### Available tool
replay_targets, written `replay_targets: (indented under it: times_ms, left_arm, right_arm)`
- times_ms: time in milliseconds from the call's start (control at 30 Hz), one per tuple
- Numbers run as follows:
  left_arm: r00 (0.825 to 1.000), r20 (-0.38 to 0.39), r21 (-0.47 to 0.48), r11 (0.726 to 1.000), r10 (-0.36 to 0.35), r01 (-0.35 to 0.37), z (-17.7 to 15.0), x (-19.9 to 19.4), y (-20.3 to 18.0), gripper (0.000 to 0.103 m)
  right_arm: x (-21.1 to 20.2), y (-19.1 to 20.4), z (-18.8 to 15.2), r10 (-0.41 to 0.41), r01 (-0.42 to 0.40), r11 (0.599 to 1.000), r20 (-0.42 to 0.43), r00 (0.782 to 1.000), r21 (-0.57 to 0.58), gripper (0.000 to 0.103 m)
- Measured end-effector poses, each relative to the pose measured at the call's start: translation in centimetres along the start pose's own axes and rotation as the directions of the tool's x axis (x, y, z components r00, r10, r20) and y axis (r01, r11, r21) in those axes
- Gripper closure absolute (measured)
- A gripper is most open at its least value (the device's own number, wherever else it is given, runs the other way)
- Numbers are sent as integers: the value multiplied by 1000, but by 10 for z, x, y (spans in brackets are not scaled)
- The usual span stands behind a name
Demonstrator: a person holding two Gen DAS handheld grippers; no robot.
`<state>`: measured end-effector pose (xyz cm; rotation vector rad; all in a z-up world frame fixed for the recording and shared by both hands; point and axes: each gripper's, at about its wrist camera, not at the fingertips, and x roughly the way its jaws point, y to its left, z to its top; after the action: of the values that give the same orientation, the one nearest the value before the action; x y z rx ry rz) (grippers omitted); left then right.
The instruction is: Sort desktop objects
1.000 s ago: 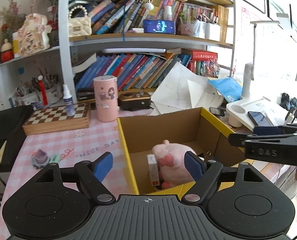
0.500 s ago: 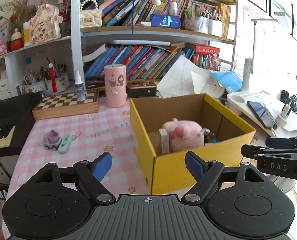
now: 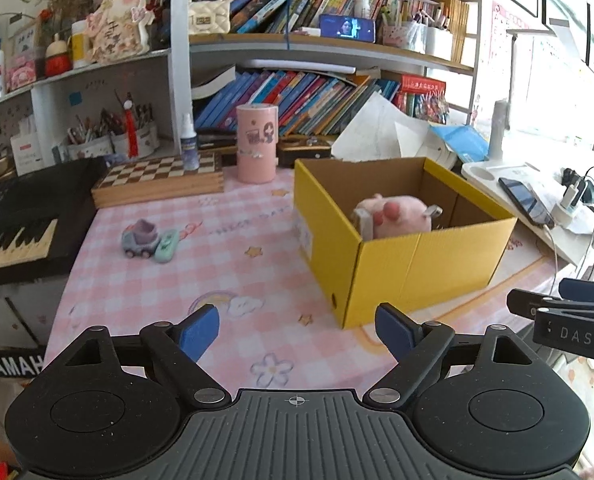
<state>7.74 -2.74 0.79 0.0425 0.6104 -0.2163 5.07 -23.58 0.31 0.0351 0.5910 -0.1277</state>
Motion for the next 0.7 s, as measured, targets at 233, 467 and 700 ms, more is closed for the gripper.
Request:
replay_targets:
  times_ms: [233,467,700]
  left_arm:
    - [999,-39,5,1000,-22,23,-18,-14,16,15]
    - [996,-83,3,1000,-31,31,-35,-24,32,15]
    - [992,-120,4,1000,-30,31,-52,-36,47,15]
  right_arm:
    - [-20,23,-21,-8,8,1000,-26,1000,8,35]
    - [-35,42,-41,-9,10,1000,-62,998,22,32]
    - [-44,62,-54,20,-19,1000,-98,995,15,31]
